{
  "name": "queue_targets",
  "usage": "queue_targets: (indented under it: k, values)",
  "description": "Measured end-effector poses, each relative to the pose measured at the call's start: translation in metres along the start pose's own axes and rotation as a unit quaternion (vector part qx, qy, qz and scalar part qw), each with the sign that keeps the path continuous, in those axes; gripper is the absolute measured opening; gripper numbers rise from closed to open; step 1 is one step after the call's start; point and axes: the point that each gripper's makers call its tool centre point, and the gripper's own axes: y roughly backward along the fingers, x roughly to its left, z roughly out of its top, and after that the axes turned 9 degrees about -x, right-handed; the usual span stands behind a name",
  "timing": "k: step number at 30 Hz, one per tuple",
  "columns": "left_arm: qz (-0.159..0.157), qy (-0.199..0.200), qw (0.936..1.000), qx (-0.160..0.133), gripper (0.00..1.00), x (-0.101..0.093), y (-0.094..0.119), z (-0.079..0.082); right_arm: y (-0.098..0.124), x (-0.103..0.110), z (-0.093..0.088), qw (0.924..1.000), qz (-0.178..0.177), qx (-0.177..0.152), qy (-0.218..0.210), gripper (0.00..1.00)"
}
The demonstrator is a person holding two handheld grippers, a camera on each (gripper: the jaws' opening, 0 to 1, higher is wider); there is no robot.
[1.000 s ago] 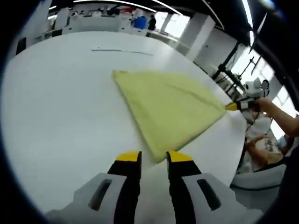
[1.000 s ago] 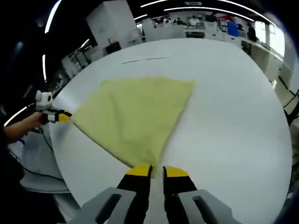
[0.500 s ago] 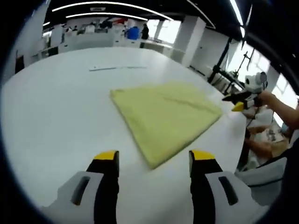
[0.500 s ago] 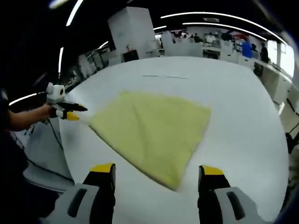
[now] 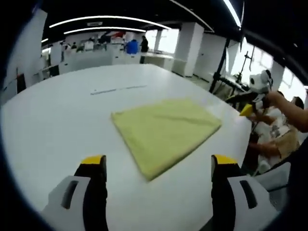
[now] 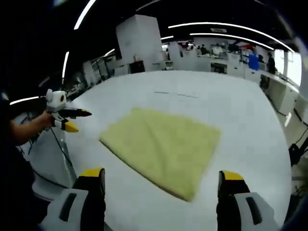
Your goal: Fold the garment on the visible template until the final outline fits inside the template.
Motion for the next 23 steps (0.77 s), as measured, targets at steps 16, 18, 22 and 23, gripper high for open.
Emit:
queue_targets:
  k: [16, 18, 22, 23]
  values:
    - [0.003, -0.033, 0.9994, -0.004, 0.99, -0.001, 0.005, 0.005, 0.000, 0.017, 0.016, 0.9985, 0.002, -0.047, 0.026, 0.99]
    - [0.005, -0.032, 0.9995, -0.008, 0.99, -0.001, 0.005, 0.006, -0.001, 0.018, 0.016, 0.9984, 0.004, -0.050, 0.027, 0.99]
    - [0.008, -0.026, 0.9995, -0.015, 0.99, -0.001, 0.007, 0.007, -0.001, 0.018, 0.016, 0.9983, 0.003, -0.053, 0.025, 0.99]
    - [0.009, -0.025, 0.9995, -0.016, 0.99, 0.000, 0.007, 0.007, -0.001, 0.019, 0.016, 0.9982, 0.004, -0.054, 0.025, 0.99]
